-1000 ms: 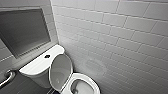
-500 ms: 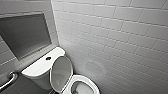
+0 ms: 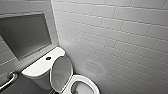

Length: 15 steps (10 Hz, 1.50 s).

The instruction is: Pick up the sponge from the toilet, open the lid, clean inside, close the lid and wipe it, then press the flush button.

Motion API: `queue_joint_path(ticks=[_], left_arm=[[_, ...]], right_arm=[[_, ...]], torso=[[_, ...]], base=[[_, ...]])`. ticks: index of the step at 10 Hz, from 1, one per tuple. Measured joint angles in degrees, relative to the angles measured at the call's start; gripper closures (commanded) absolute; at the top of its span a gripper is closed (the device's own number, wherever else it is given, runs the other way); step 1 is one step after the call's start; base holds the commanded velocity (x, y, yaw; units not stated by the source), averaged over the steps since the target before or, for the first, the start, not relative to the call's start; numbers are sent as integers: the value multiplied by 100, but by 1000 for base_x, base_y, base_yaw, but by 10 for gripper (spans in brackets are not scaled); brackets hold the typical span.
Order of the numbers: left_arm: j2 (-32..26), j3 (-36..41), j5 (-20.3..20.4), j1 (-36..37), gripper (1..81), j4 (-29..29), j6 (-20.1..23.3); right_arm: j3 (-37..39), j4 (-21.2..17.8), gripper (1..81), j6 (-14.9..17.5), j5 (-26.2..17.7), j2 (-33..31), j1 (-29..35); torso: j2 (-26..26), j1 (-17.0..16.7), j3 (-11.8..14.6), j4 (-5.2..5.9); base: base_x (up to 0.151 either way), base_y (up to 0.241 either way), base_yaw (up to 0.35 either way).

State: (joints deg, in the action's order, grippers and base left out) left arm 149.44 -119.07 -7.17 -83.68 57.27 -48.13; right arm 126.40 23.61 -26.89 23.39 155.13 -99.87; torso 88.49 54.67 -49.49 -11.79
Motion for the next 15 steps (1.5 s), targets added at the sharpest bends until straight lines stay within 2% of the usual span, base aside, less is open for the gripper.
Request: queue_joint_path(ticks=[2,3,5,6,7,9,10,11,13,15], left_arm=[[78,-15,-352,-77,10,-766,1346],[63,-63,-545,-72,10,-1549,2330],[118,-127,-446,-61,10,-3360,4281],[216,-243,-256,-56,10,-4077,4929],[350,-417,-110,-26,10,-4512,5287],[583,-690,0,18,10,-4704,5391],[656,-845,-10,7,10,-4710,5388],[723,-1042,-13,0,10,-4719,5391],[902,-1418,-24,18,10,-4743,5391],[1040,-1538,-35,82,10,-4760,5391]], right_arm=[[28,0,811,-12,17,-30,37],[33,2,811,-17,15,-83,33],[-61,0,811,-37,113,-350,37],[-232,0,811,-67,205,-567,67],[-474,0,811,-128,284,-794,146],[-788,-9,811,-318,425,-1263,286],[-805,-20,811,-607,468,-1425,276],[-788,-18,811,-866,466,-1491,238],[-439,6,811,-1164,414,-1306,160],[-251,-44,811,-1219,310,-1262,133]], torso=[[0,0,0,0],[0,0,0,0],[0,0,2,0],[0,-2,2,0],[0,-2,2,0],[0,-5,2,0],[0,-5,2,0],[0,-5,2,0],[0,-5,2,0],[0,-5,2,0]], base=[[0,0,0],[0,0,0],[0,0,0],[0,0,0],[0,0,0],[0,0,0],[0,0,0],[0,0,0],[0,0,0],[0,0,0]])
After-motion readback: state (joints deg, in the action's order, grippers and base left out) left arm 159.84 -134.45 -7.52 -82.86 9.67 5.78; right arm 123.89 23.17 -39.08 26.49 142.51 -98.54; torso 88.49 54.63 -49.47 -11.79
